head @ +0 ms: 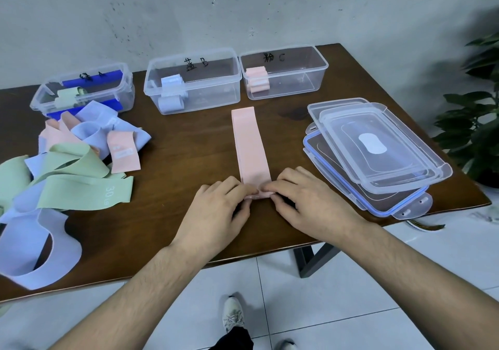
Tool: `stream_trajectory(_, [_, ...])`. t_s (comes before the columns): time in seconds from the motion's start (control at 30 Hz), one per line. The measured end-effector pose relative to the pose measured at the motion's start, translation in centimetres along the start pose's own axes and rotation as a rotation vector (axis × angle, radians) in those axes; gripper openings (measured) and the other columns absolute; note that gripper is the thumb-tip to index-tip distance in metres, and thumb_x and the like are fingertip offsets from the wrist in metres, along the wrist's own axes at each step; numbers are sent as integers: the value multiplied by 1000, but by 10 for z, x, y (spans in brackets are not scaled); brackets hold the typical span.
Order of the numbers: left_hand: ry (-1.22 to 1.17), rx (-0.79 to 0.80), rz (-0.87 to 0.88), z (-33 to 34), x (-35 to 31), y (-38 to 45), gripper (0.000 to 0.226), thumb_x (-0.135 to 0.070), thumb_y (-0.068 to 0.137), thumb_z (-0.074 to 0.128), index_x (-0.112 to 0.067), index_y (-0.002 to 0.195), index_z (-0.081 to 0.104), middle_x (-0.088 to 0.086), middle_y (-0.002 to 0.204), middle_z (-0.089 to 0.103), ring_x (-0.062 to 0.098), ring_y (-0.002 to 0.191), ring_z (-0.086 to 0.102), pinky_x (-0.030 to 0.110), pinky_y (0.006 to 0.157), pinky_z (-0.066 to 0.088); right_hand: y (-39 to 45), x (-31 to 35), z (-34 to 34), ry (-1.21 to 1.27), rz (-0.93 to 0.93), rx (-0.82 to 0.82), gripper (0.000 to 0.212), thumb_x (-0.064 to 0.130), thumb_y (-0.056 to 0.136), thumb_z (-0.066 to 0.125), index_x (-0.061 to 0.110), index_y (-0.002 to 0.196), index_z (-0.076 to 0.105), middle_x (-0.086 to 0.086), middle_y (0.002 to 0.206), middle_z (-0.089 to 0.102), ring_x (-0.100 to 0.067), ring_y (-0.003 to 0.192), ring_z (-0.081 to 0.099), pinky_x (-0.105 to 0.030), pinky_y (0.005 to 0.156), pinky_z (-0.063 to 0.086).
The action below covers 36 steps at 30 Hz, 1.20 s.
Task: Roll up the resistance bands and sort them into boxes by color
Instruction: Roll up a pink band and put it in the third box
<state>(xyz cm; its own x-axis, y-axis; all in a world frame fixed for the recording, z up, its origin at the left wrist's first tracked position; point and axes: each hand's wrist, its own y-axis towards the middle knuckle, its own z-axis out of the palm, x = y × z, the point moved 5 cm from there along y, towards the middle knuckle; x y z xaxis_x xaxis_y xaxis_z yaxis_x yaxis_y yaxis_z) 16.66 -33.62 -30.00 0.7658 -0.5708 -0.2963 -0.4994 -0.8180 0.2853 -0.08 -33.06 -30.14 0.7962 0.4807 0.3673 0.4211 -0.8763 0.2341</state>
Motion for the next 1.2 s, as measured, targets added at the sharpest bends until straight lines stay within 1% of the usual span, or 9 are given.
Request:
stream_trajectory(0.17, [-68,30,-18,2,1,4,21,-27,94,60,-26,115,63,-14,92,53,5,78,49,31,77,45,7,6,0,65,45,97,29,29,100,53,30,129,53,17,101,50,-3,97,44,-16,83,39])
stream_trajectory(0.27, [-109,18,-24,-2,2,8,22,-21,92,65,-25,114,67,-18,88,46,-2,71,45,23,74,41,11,3,0,93,79,98,23,30,99,56,27,122,57,16,98,50,-2,94,43,-19,83,40])
stream_trajectory(0.37, [-95,43,-29,-3,1,10,23,-22,96,62,-24,118,68,-19,91,46,3,73,45,22,76,43,14,3,-2,80,100,122,20,32,101,54,26,119,61,13,99,54,-3,94,44,-23,88,43])
stream_trajectory(0.57, [-108,77,10,-7,-12,-2,18,-25,96,61,-25,112,70,-16,89,56,5,78,52,26,73,50,1,10,-7,43,50,146,17,30,101,54,24,114,64,16,94,50,-3,92,43,-14,81,33])
stream_trajectory(0.73, [-122,29,4,-7,-15,-10,15,-22,93,65,-23,106,72,-18,82,52,7,77,50,24,65,46,-8,13,-4,68,46,115,13,29,99,57,24,108,66,18,86,47,-3,89,42,-18,81,36])
stream_trajectory(0.83, [-139,16,-22,-6,-15,-10,16,-23,94,64,-23,107,74,-13,84,60,8,77,54,29,67,50,-10,15,-5,74,75,106,20,31,99,55,30,117,63,16,91,52,-4,92,45,-23,83,44])
stream_trajectory(0.9, [-138,5,-24,-5,-15,-11,16,-23,94,64,-24,107,74,-11,83,62,8,73,55,35,65,52,-12,17,-6,87,74,106,26,32,99,55,33,125,56,16,92,51,-5,93,44,-22,81,43])
stream_trajectory(0.97, [-136,-3,-26,-5,-13,-11,16,-24,94,64,-25,107,73,-12,83,61,7,72,55,38,64,52,-13,19,-5,61,53,95,22,32,99,56,34,120,56,16,89,48,-5,90,43,-22,76,42])
stream_trajectory(1.2, [-101,-36,-47,-4,-13,-13,20,-27,92,64,-27,112,63,-12,92,60,9,67,47,33,65,47,-12,15,-1,73,99,57,14,31,99,55,32,113,61,19,83,44,-5,86,43,-18,74,36])
